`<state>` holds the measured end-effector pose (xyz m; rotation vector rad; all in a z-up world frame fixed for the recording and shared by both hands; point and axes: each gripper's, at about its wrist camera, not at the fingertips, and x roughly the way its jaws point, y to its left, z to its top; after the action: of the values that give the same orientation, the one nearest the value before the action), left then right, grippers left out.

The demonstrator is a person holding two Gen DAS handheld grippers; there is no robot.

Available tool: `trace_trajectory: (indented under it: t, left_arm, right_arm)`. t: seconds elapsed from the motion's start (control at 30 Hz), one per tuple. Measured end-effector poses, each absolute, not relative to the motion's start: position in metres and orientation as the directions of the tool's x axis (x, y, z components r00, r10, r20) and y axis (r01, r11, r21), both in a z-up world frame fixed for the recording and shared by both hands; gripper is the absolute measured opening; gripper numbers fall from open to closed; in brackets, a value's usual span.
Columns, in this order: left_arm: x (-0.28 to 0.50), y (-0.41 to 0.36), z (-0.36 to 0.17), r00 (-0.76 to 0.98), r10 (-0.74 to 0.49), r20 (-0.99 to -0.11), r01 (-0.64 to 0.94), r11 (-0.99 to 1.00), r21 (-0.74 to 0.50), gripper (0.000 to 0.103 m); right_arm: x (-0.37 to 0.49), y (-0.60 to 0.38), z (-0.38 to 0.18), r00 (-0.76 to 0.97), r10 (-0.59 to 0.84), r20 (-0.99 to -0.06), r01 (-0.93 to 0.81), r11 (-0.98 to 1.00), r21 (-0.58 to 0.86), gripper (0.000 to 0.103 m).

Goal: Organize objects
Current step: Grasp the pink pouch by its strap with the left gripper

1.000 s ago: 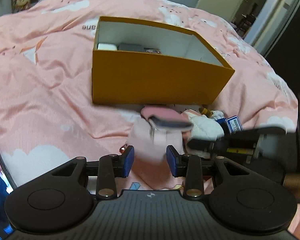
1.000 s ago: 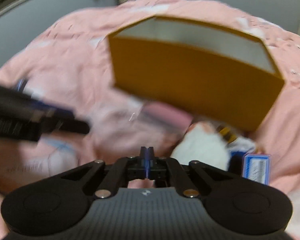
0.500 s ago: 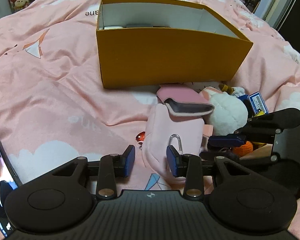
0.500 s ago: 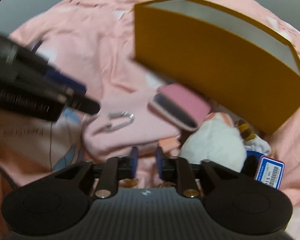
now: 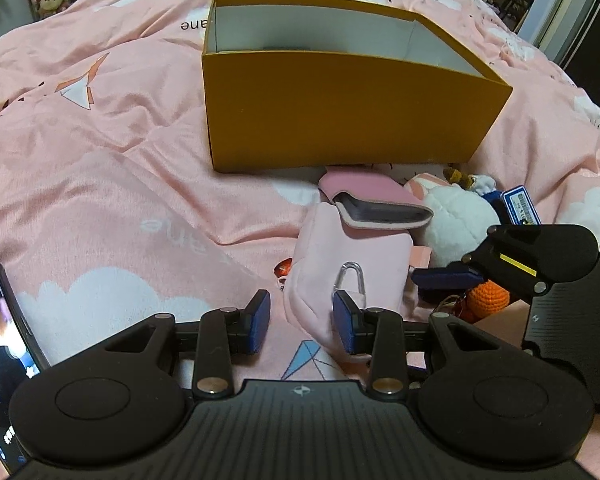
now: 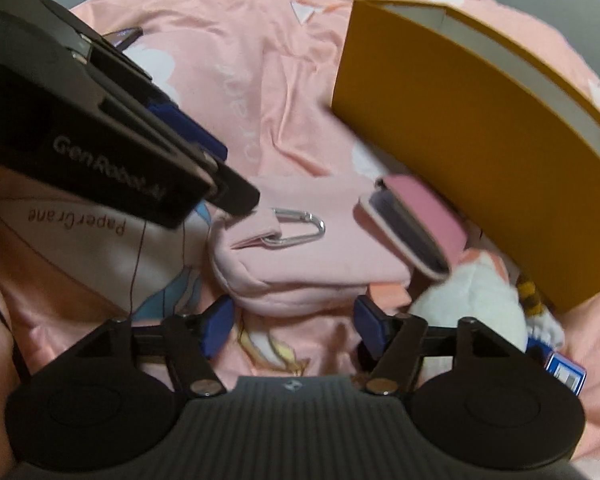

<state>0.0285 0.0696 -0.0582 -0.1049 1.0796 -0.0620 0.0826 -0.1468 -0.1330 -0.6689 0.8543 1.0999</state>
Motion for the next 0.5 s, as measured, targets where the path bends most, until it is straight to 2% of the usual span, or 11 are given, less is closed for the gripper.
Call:
trace_trajectory:
  t: [0.17, 0.27, 0.33, 0.5]
  left_arm:
    - [0.027, 0.077, -0.051, 0.519, -0.121, -0.846, -0.03, 0.987, -0.159, 0.044]
    - [0.024, 0.083, -0.041, 0.582, -0.123, -0.803, -0.048, 0.982, -0.185, 0.044]
    - [0.022, 0.088, -0.034, 0.615, -0.132, -0.778, -0.058, 0.976, -0.212, 0.044]
    - [0.022, 0.094, -0.027, 0.643, -0.164, -0.748, -0.051, 0.966, -0.255, 0.044]
  right_arm:
    - [0.08, -0.152, -0.123, 0.278, 0.544, -0.792, -0.935, 0.342, -0.093, 0.069]
    - [0.076, -0.154, -0.114, 0.328, 0.596, -0.732, -0.929, 0.344, -0.136, 0.052]
    - [0.076, -0.153, -0.11, 0.33, 0.618, -0.714, -0.93, 0.341, -0.135, 0.029]
    - [0.083, -0.156, -0.1, 0.396, 0.64, -0.659, -0.9, 0.415, -0.138, 0.014]
